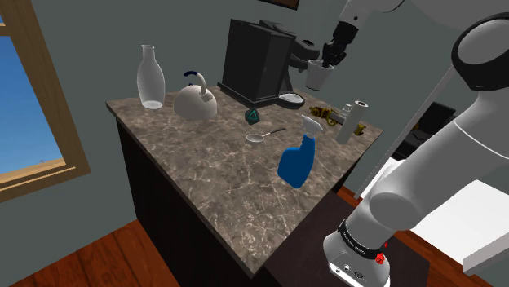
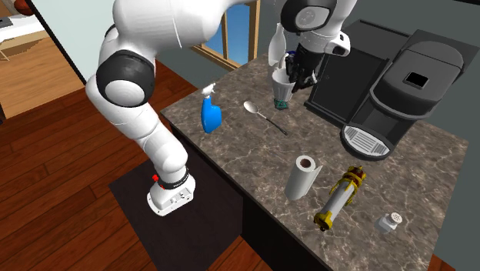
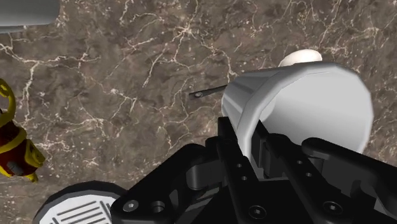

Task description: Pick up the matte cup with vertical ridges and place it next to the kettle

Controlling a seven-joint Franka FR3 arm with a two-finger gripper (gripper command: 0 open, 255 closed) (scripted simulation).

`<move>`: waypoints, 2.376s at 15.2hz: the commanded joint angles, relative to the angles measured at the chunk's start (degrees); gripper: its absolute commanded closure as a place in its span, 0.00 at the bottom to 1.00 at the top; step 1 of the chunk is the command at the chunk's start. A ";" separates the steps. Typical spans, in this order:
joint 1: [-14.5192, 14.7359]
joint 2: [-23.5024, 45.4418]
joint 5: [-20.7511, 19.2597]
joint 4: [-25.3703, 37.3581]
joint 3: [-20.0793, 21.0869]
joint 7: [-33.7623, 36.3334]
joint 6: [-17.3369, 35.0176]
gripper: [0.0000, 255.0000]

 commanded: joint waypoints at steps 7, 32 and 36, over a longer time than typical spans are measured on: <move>4.31 3.10 2.71 1.84 5.81 9.76 2.45 1.00; 11.93 17.42 8.03 9.45 13.25 23.21 11.02 1.00; 12.12 16.97 7.98 5.82 13.34 22.72 14.19 1.00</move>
